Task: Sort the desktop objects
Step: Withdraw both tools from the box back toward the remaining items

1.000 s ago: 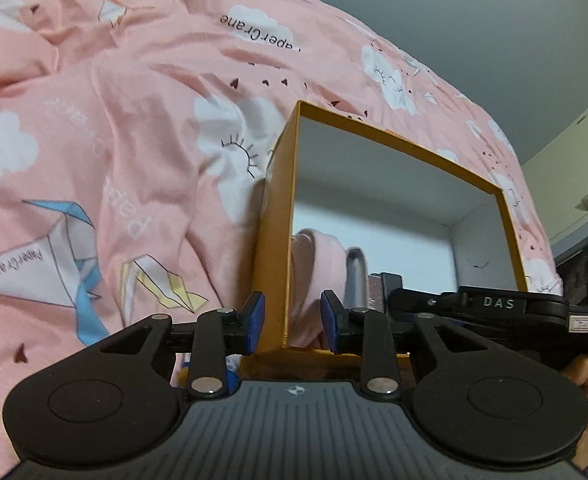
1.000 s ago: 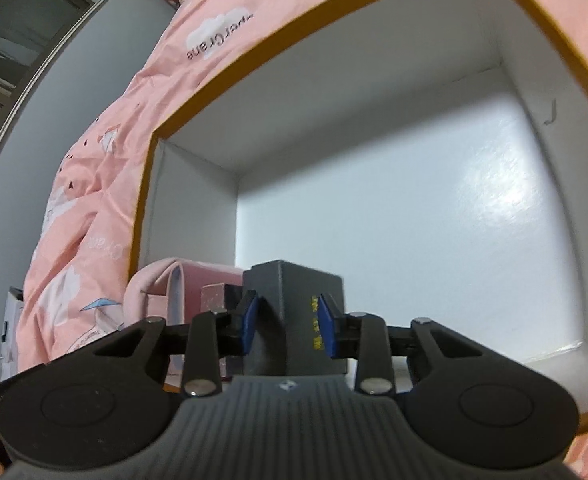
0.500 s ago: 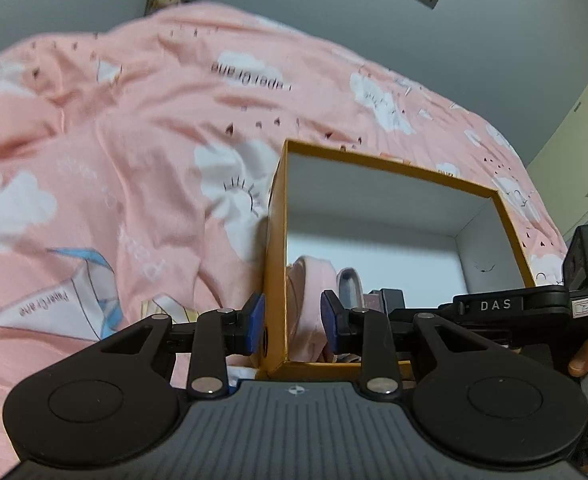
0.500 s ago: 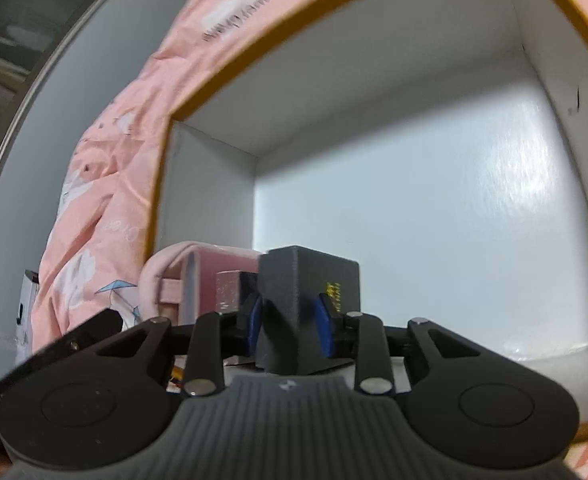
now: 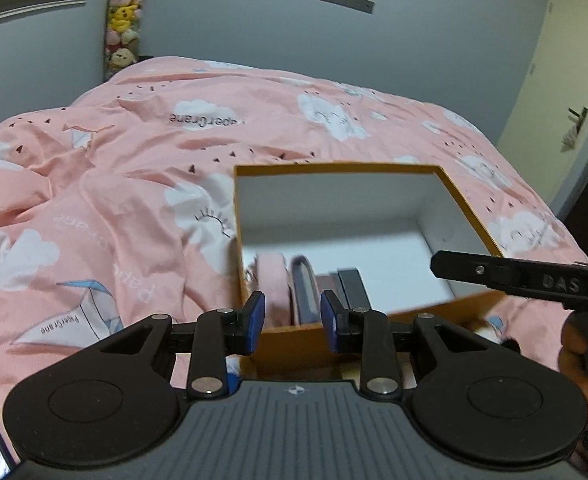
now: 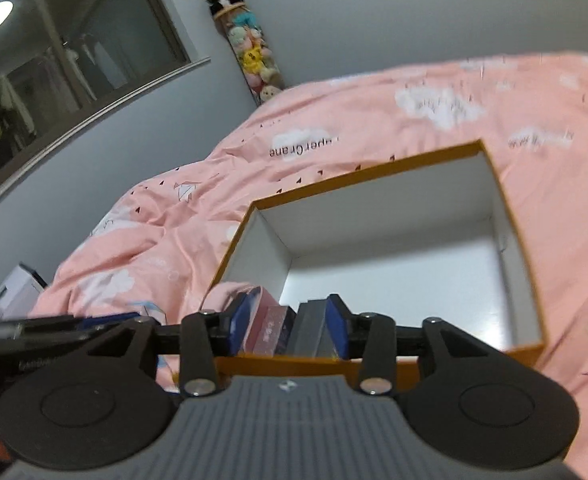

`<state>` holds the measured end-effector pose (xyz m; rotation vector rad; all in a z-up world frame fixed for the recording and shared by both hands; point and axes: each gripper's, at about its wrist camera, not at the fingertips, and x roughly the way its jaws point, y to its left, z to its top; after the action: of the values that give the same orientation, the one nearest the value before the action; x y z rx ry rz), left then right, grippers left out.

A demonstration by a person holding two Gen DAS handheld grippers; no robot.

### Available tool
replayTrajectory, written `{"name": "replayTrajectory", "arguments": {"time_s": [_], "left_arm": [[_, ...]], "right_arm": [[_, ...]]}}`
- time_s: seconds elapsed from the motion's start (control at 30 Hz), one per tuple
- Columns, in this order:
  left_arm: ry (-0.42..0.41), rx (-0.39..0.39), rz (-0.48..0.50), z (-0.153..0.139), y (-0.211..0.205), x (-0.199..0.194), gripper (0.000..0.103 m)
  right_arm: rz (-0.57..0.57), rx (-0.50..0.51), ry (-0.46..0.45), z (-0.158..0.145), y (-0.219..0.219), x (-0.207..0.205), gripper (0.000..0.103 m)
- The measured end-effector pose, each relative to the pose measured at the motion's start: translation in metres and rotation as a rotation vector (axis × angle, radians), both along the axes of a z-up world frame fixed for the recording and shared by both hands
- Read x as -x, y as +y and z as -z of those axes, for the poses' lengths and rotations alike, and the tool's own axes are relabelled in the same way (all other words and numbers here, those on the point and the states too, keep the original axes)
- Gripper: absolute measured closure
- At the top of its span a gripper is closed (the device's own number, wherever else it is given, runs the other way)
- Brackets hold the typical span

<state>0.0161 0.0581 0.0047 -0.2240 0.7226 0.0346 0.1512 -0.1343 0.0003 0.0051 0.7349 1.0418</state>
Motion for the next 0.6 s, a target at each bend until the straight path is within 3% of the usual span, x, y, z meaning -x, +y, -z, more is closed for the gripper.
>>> {"name": "replayTrajectory", "arguments": {"time_s": [0.2,0.27,0.47,0.6], "left_arm": [[0.121,0.050,0.070,0.022,-0.008,0.006,0.062],[0.168,0.079,0.096,0.033,-0.010,0.006,0.055],[0.296,0.096,0.075,0.063,-0.013,0.006,0.054],[0.326,0.121,0.061,0.072,-0.011,-0.002,0.054]], "right_arm": [[-0.048,0.171,-0.086,0.018,-0.014,0.032,0.056],[-0.058,0.235,-0.068,0.031,-0.015,0.039,0.056],[-0.056,0.355,0.007,0.065,-0.012,0.046,0.056],[-0.068,0.369,0.000,0.068,-0.005,0.048,0.056]]}}
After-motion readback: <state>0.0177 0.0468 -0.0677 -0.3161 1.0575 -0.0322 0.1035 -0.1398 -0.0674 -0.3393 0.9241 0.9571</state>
